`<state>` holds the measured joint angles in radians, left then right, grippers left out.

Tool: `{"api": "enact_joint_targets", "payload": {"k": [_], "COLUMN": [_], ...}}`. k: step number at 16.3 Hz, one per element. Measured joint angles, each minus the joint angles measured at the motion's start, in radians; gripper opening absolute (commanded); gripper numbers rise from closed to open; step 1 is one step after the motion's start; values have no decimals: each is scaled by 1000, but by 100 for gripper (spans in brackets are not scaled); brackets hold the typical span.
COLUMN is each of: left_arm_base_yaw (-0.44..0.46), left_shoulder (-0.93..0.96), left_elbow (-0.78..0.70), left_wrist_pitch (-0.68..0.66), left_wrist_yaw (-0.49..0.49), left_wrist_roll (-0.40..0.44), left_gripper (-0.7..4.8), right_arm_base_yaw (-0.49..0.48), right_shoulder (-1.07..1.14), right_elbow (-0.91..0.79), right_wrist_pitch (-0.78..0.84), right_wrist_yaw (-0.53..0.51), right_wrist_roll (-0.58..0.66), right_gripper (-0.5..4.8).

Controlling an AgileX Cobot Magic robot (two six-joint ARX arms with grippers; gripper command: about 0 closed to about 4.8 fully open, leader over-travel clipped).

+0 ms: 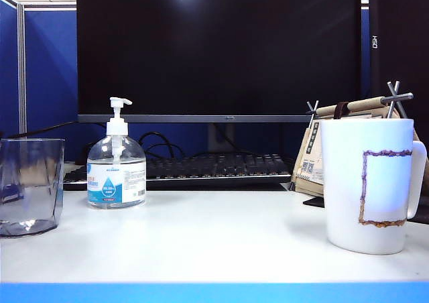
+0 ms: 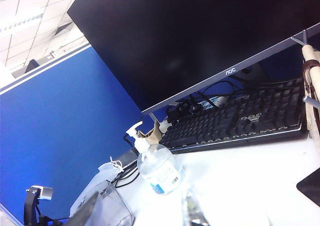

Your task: Swap the positions of the transparent plastic cup and the white ceramic cup.

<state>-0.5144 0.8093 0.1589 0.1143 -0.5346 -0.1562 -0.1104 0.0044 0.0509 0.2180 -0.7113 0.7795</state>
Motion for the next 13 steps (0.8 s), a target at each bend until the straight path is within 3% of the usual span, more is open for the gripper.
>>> {"api": "enact_joint_targets", "payload": {"k": [2,4,8,10,13], "left_arm_base_yaw": [0,1,18,79,247], "left_shoulder": [2,6,6,6,7], "left_elbow": [0,0,0,0,0], "left_wrist_pitch": [1,2,6,10,24], "left_wrist_yaw": [0,-6,-30,-16,146], "left_wrist_roll": [32,48,51,51,51], "left_gripper": [230,168,161,107,57], "right_arm_base_yaw": [0,0,-1,-1,-1], "right_shoulder": [0,0,0,0,0], "right_elbow": [0,0,0,0,0], "right_wrist_pitch": [0,0,0,1,1], "right_wrist_yaw": [0,0,-20,-26,-27], "right_wrist_roll": [0,-1,-1,-1,-1], "right_gripper": [208,208,208,208,208]}}
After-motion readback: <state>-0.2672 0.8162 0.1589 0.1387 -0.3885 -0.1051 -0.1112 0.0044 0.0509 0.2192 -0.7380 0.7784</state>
